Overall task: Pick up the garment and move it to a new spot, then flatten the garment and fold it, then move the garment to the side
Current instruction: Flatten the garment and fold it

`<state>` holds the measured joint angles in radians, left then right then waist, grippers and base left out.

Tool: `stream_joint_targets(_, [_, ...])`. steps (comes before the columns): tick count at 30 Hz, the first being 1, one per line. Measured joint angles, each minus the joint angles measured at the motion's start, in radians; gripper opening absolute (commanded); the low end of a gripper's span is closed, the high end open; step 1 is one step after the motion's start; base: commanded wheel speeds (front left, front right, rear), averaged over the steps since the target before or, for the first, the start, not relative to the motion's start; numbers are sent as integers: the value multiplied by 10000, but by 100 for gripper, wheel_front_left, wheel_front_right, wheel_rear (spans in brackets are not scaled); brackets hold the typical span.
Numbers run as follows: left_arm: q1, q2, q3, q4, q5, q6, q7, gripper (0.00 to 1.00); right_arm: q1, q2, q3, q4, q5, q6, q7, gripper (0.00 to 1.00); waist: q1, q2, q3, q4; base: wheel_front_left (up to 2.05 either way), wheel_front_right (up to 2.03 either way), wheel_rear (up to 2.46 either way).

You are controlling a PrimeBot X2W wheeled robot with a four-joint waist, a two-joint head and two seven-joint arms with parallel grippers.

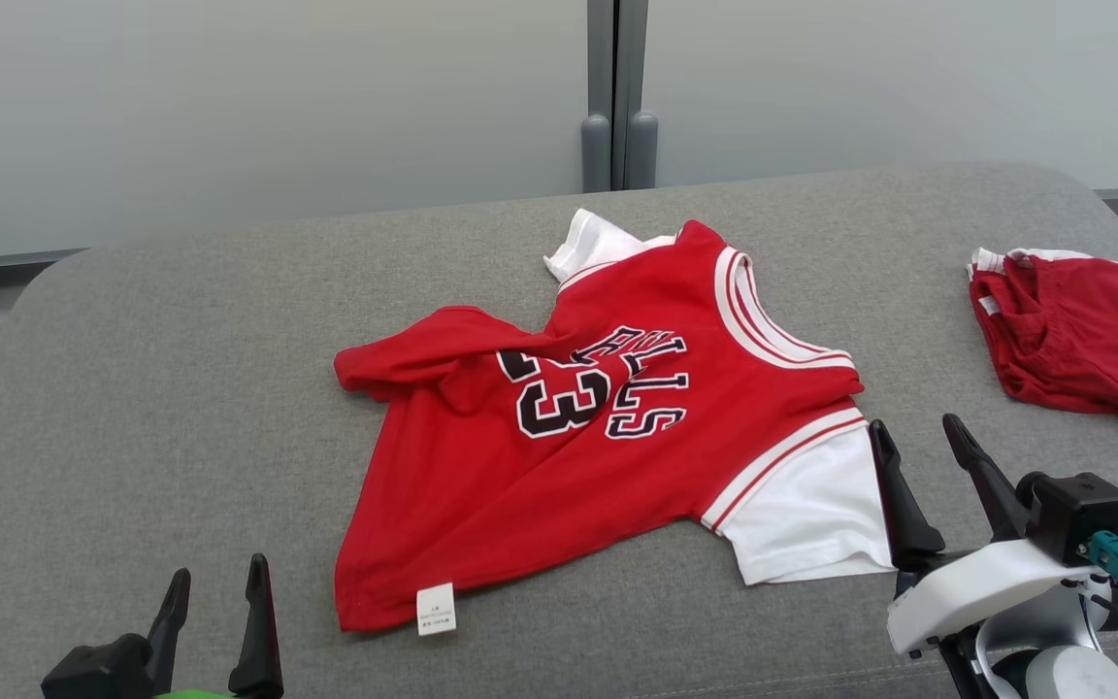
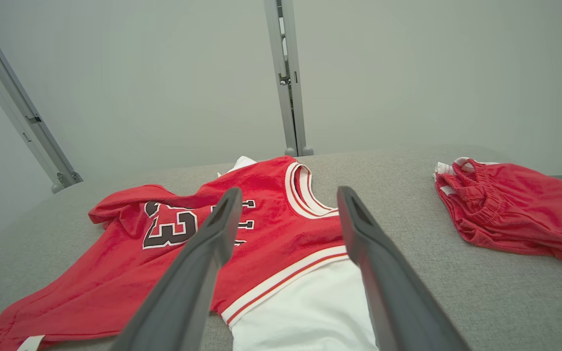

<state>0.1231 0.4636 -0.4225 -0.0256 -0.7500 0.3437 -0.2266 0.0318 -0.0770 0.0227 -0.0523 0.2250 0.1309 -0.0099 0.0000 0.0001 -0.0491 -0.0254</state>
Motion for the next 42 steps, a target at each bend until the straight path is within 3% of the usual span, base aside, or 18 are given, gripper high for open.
stream_joint_targets(6, [5,-282,-15,171,-474,-19,339,100,17,6,-65,215,56,0,146,100,0,0,66,17,0,0,0])
stream_joint_targets(14, [-307,-1486,-497,1461,-1515,-483,1162,100,-5,58,-50,756,247,0,119,100,0,0,333,-73,0,0,0])
stream_joint_targets(19, [-745,-1942,-546,2393,-1885,-719,1344,100,-177,52,-44,922,276,0,25,100,0,0,603,-231,0,0,0])
stream_joint_targets(29, [-1775,-1990,-378,3779,-1783,-886,1135,99,-587,15,-2,1108,288,0,-98,100,0,-1,1302,-580,0,0,0])
stream_joint_targets(32, [-1947,-1996,-366,3994,-1774,-986,1047,40,-631,13,-15,1191,290,0,-151,100,0,0,1497,-697,0,0,0])
stream_joint_targets(33, [-1993,-2002,-370,4042,-1774,-1024,1016,31,-647,13,-35,1223,290,0,-155,100,0,0,1553,-727,0,0,0])
stream_joint_targets(34, [-2032,-2006,-370,4092,-1772,-1070,993,13,-661,6,-54,1269,291,0,-171,100,0,0,1606,-752,0,0,0])
stream_joint_targets(35, [-2063,-2002,-399,4142,-1751,-1074,976,0,-673,2,-71,1323,301,0,-173,100,0,0,1650,-767,0,0,0])
stream_joint_targets(42, [-2165,-1925,-633,4073,-1453,-1112,917,0,-797,-61,-245,2057,596,0,-111,100,0,0,1746,-640,0,0,0])
